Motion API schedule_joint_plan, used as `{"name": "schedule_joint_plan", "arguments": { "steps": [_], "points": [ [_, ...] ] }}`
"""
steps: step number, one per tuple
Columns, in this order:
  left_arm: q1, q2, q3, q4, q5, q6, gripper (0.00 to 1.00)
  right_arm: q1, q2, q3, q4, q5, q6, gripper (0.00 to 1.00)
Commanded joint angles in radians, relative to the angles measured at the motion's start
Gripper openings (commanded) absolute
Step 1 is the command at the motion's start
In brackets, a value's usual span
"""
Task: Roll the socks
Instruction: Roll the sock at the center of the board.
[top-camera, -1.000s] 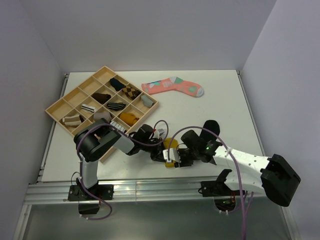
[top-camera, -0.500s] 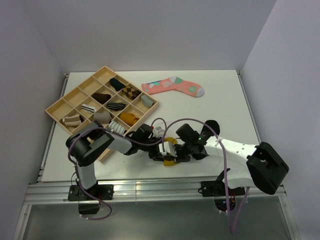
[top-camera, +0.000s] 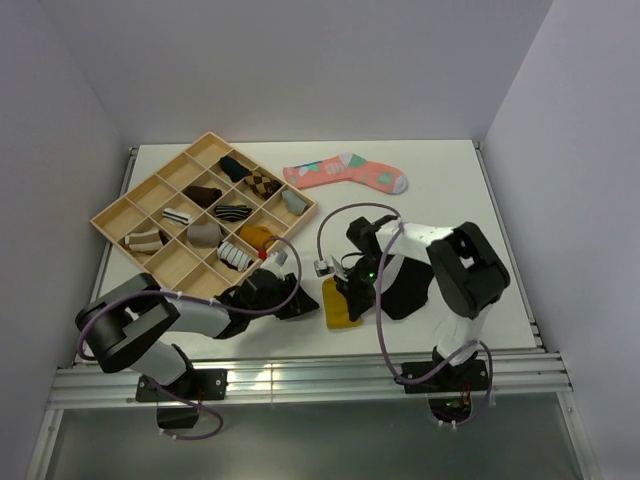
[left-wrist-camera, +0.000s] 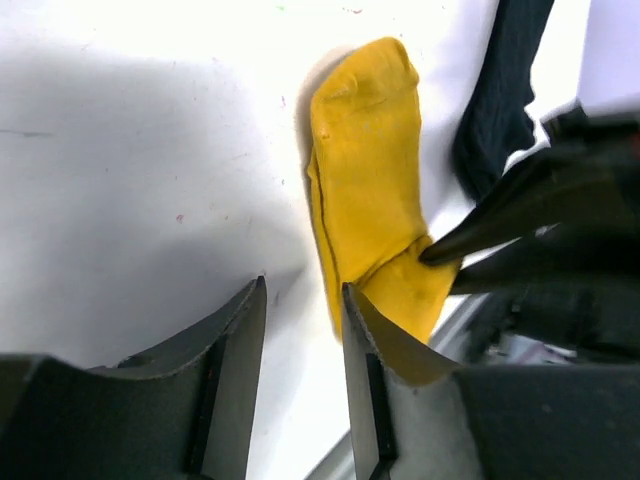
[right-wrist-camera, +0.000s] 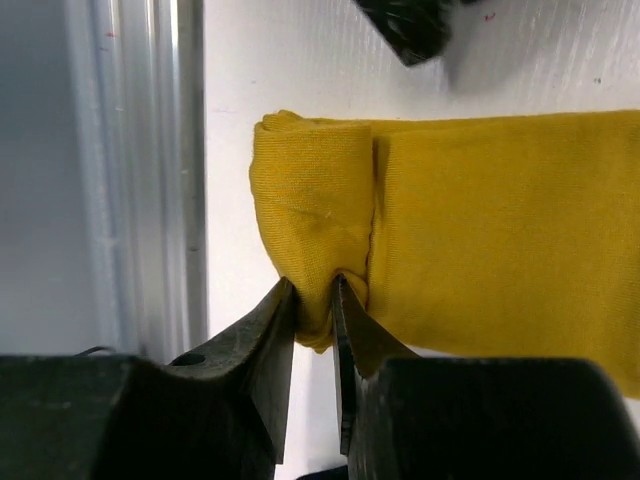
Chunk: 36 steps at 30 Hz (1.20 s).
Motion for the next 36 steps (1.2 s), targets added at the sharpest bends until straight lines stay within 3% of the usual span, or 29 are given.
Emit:
{"name": "schedule_joint_plan", "arguments": {
  "steps": [1,8,17,21,36],
  "points": [
    [-0.053,-0.055,-0.034,0.075,-0.182,0.118,0.42,-0.042,0.15,0.091,-0.233,0.014,-0.086,0.18],
    [-0.158,-0.13,-0.029,0.127,-0.259,0.309,0.43,-0.078,0.283,0.23,-0.3,0.032,-0.022,0.17],
    [-0.168,-0.04,0.092,0.168,-0.044,0.491,0.55,-0.08,0.326,0.251,-0.266,0.07,0.046,0.18],
    [-0.171,0.034,0.129,0.219,0.063,0.495,0.56,-0.08,0.345,0.265,-0.26,0.073,0.061,0.18],
    [-0.183,0.164,0.181,0.208,0.151,0.5,0.54,-0.08,0.369,0.268,-0.231,0.081,0.101,0.17]
  ]
}}
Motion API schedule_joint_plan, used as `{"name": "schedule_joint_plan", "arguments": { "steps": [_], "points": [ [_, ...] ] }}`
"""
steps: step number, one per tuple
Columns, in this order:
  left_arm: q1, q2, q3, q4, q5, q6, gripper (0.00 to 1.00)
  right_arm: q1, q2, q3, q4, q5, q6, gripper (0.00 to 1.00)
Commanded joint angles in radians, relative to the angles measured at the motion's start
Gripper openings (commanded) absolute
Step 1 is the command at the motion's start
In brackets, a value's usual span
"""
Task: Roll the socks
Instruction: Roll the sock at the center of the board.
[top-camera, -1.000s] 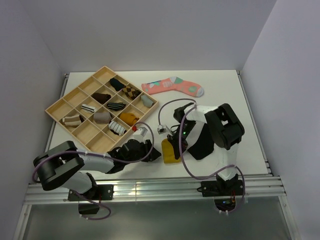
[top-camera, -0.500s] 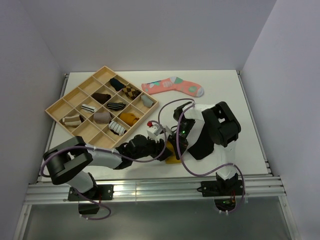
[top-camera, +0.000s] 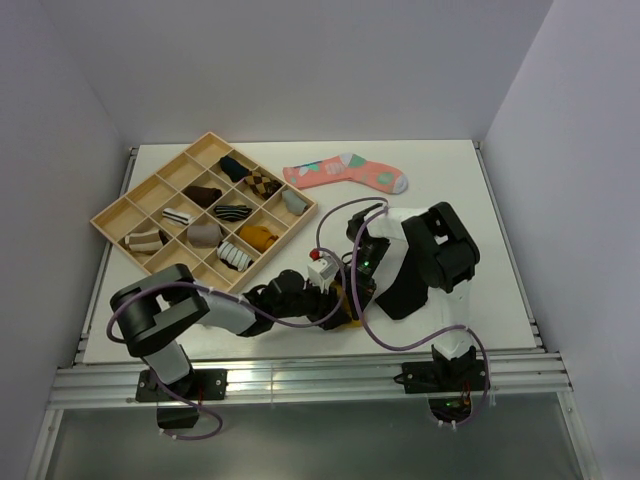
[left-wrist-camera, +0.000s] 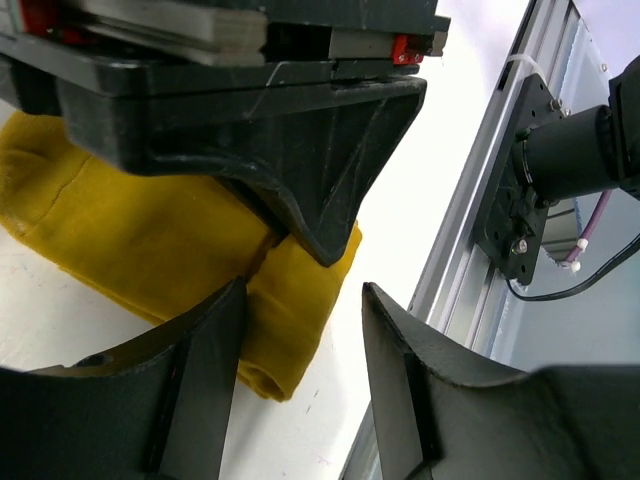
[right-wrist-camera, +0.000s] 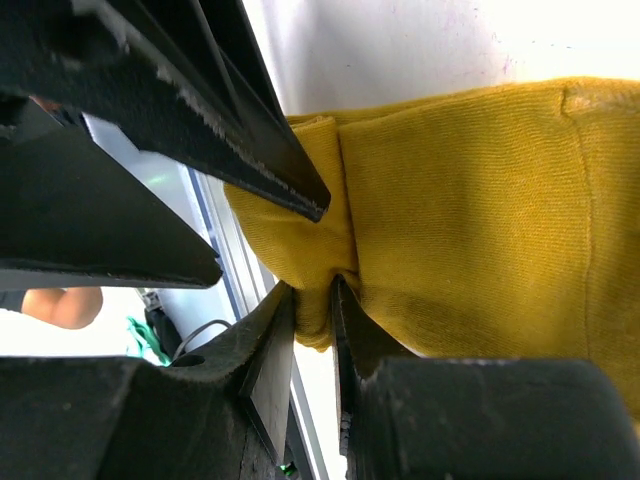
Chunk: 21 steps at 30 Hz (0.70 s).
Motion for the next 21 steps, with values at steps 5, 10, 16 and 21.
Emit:
{"name": "schedule_joint_plan", "arguments": {
  "steps": [5,10,16,21],
  "points": [
    [-0.013,0.032,0.025,0.02,0.03,0.023,0.5,-0.004,0.033,0.004,0.108,0.112,-0.005,0.17],
    [-0.013,0.042,0.013,0.01,0.013,0.014,0.46,-0.004,0.015,-0.012,0.134,0.111,0.021,0.17],
    [-0.013,0.084,0.04,-0.046,0.003,-0.003,0.27,-0.004,-0.034,-0.051,0.189,0.123,0.059,0.18],
    [-0.013,0.143,0.074,-0.095,0.01,-0.042,0.0,-0.004,-0.076,-0.082,0.25,0.131,0.095,0.2]
  ]
}}
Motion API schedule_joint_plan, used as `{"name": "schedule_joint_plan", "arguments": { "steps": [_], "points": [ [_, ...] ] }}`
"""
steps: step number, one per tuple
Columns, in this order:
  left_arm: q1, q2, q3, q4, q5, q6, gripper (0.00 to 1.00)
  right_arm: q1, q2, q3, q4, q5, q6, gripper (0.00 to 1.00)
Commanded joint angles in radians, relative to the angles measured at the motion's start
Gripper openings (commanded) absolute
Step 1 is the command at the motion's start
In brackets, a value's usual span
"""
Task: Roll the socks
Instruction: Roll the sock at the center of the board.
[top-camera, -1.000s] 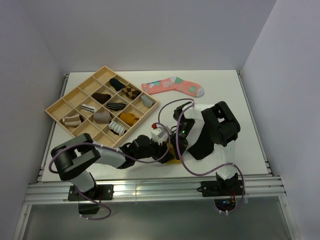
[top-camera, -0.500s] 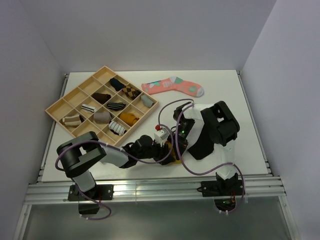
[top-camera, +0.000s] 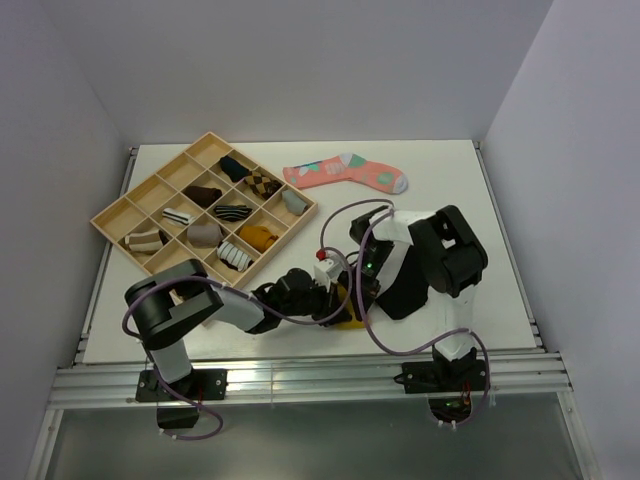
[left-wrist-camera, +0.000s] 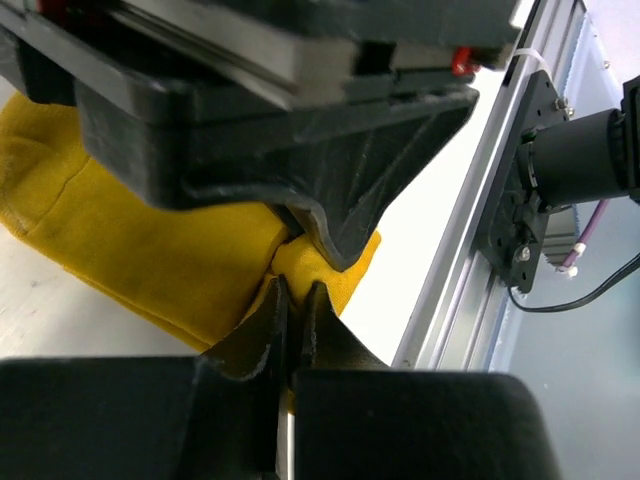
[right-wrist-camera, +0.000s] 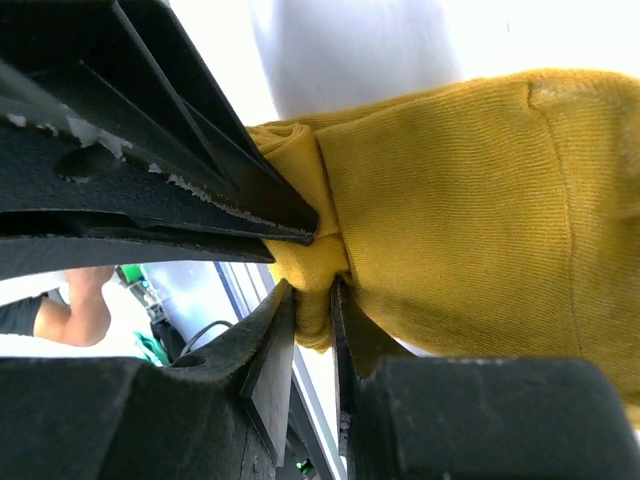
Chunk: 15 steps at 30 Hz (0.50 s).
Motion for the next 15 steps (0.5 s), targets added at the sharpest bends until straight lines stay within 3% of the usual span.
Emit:
{"name": "schedule_joint_plan", "arguments": {
  "steps": [1,8,15],
  "points": [
    [-0.01,0.071,0.028,-0.092,-0.011,-0.022,0.0,0.0,-0.031,-0.046,0.21,0.102,0.01,0.21],
    [-0.009,0.134,0.059,-0.138,0.018,-0.091,0.0,-0.001,-0.176,-0.138,0.337,0.156,0.085,0.39],
    [0.023,0.134,0.118,-0.305,0.036,-0.184,0.0,-0.058,-0.317,-0.187,0.44,0.242,0.187,0.48]
  ]
}}
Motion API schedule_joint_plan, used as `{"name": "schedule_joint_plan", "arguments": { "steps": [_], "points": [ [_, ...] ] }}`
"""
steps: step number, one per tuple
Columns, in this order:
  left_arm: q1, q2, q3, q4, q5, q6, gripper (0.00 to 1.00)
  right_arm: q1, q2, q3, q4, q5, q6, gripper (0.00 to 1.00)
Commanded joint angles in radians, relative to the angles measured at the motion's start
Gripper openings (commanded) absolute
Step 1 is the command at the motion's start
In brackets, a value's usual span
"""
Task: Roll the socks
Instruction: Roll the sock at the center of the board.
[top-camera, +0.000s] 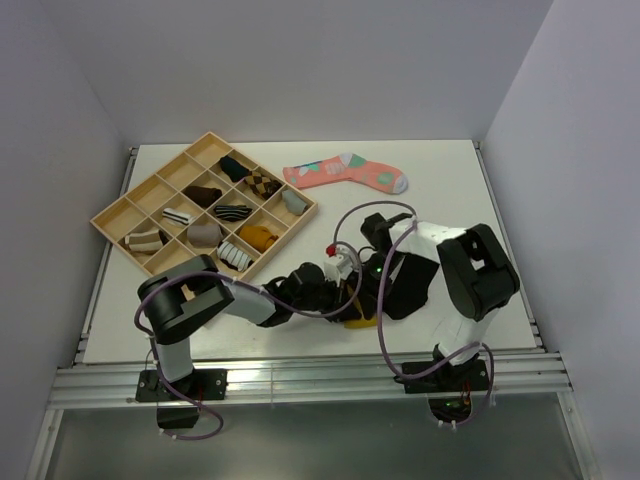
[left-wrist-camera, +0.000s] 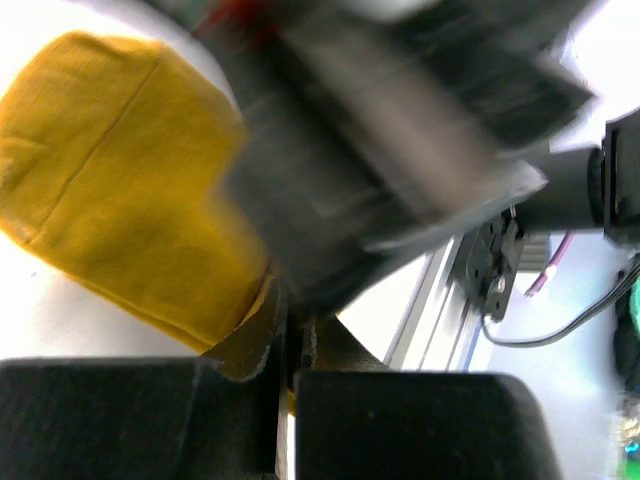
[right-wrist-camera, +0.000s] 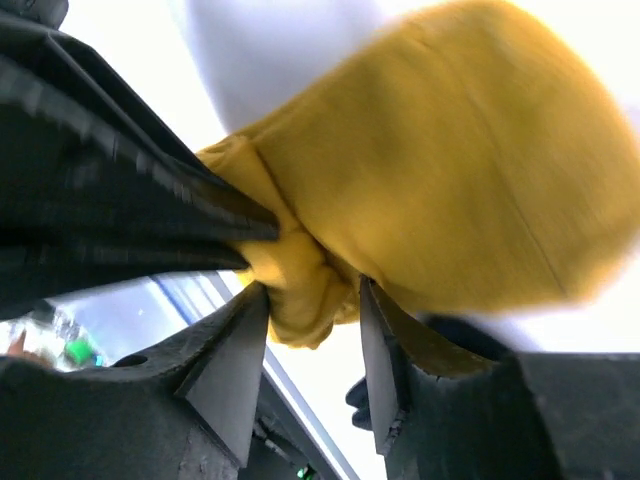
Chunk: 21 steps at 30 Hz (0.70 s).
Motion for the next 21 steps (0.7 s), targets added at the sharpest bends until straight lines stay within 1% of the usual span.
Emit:
{"name": "schedule_joint_plan", "arguments": {
  "steps": [1,6,10,12,15,18,21],
  "points": [
    [0.028,0.051,0.016,-0.278,-0.008,-0.115,0.0,-0.047,-0.097,-0.002,0.23,0.067,-0.03,0.48],
    [0.058,0.045,0.044,-0.355,0.029,-0.156,0.0,-0.117,-0.154,0.015,0.262,0.084,0.024,0.52],
    [0.076,0.059,0.072,-0.416,0.04,-0.163,0.0,-0.19,-0.166,0.037,0.231,0.032,0.001,0.52],
    [0.087,0.068,0.078,-0.415,0.086,-0.181,0.0,-0.221,-0.171,0.029,0.227,0.02,-0.019,0.52],
    [0.111,0.082,0.102,-0.447,0.121,-0.198,0.0,-0.239,-0.197,-0.007,0.243,0.013,-0.051,0.51],
    [0.133,0.088,0.138,-0.528,0.15,-0.196,0.0,-0.241,-0.252,-0.06,0.302,0.049,-0.054,0.51],
    [0.165,0.089,0.167,-0.594,0.189,-0.198,0.0,-0.242,-0.295,-0.103,0.299,0.012,-0.119,0.51]
  ]
}}
